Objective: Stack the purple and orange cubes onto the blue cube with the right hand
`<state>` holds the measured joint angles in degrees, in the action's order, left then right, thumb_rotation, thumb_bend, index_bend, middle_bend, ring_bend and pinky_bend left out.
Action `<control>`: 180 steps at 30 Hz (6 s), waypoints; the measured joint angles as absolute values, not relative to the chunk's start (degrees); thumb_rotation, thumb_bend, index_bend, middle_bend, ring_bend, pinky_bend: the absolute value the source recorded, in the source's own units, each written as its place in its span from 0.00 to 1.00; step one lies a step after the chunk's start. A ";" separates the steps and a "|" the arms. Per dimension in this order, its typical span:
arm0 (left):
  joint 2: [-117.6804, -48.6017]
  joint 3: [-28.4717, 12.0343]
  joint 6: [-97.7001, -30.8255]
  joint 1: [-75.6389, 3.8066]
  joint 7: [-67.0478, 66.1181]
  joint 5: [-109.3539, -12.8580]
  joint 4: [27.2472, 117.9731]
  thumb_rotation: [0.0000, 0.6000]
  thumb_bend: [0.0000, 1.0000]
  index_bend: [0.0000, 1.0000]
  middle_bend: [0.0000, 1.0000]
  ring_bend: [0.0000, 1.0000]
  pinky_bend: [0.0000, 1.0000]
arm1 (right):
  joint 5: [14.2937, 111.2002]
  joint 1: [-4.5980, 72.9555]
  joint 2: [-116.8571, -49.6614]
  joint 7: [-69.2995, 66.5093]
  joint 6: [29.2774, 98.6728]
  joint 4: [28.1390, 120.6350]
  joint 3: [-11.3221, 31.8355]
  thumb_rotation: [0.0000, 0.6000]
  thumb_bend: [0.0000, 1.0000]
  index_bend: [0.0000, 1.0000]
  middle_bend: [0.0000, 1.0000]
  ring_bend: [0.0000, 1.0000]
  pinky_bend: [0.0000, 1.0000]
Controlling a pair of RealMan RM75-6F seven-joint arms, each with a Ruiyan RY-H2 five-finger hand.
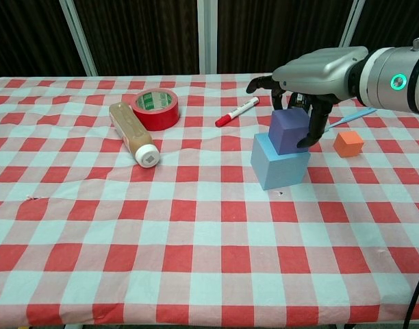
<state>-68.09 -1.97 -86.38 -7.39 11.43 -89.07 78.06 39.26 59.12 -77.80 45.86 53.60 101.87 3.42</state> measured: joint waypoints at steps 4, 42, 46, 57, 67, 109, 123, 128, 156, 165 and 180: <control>-68.09 -1.91 -86.38 -7.41 11.31 -89.18 78.20 1.00 0.17 0.20 0.18 0.13 0.24 | 39.95 59.24 -76.44 44.95 53.06 102.96 3.16 1.00 0.00 0.00 0.13 0.00 0.06; -67.81 -2.10 -86.27 -7.92 8.22 -89.31 80.11 1.00 0.17 0.20 0.18 0.13 0.24 | 51.09 47.51 -80.20 33.56 53.02 77.20 0.02 1.00 0.11 0.00 0.41 0.11 0.06; -68.03 -1.95 -86.11 -7.92 8.06 -89.33 79.86 1.00 0.17 0.20 0.18 0.13 0.24 | 51.98 47.53 -81.21 33.23 51.49 75.43 0.42 1.00 0.12 0.00 0.41 0.11 0.06; -68.13 -1.67 -85.90 -7.87 8.26 -89.37 79.30 1.00 0.17 0.20 0.18 0.13 0.24 | 51.77 48.37 -84.59 34.02 46.93 71.02 1.21 1.00 0.12 0.00 0.41 0.11 0.07; -67.92 -1.69 -86.39 -7.56 9.17 -89.33 78.95 1.00 0.17 0.20 0.18 0.13 0.24 | 51.14 49.02 -86.84 35.18 44.70 68.40 1.71 1.00 0.12 0.00 0.41 0.11 0.07; -67.99 -2.00 -86.37 -7.75 9.59 -89.29 79.33 1.00 0.17 0.20 0.18 0.13 0.24 | 54.24 49.26 -79.90 39.02 50.16 81.54 4.88 1.00 0.14 0.00 0.50 0.16 0.09; -67.29 -2.04 -85.90 -8.12 9.43 -89.36 80.81 1.00 0.17 0.20 0.18 0.13 0.24 | 41.20 55.34 -69.38 55.25 58.46 106.08 9.67 1.00 0.15 0.00 0.50 0.18 0.10; -66.69 -2.07 -85.94 -8.01 10.59 -89.16 81.10 1.00 0.17 0.20 0.18 0.13 0.24 | 32.95 58.42 -70.27 57.75 59.77 109.09 10.10 1.00 0.15 0.00 0.50 0.18 0.10; -67.08 -1.95 -85.92 -7.82 11.49 -89.07 79.99 1.00 0.17 0.20 0.18 0.13 0.24 | 24.94 66.65 -70.97 57.32 58.39 111.51 5.73 1.00 0.15 0.00 0.50 0.18 0.10; -67.05 -1.94 -86.09 -7.82 11.37 -89.22 80.17 1.00 0.17 0.20 0.18 0.13 0.24 | 24.15 67.83 -71.60 55.84 58.02 110.72 4.63 1.00 0.15 0.00 0.50 0.18 0.10; -67.01 -1.96 -86.23 -7.78 11.59 -89.27 80.12 1.00 0.17 0.20 0.18 0.13 0.24 | 23.69 69.31 -72.44 54.09 57.75 109.81 3.39 1.00 0.14 0.01 0.48 0.18 0.10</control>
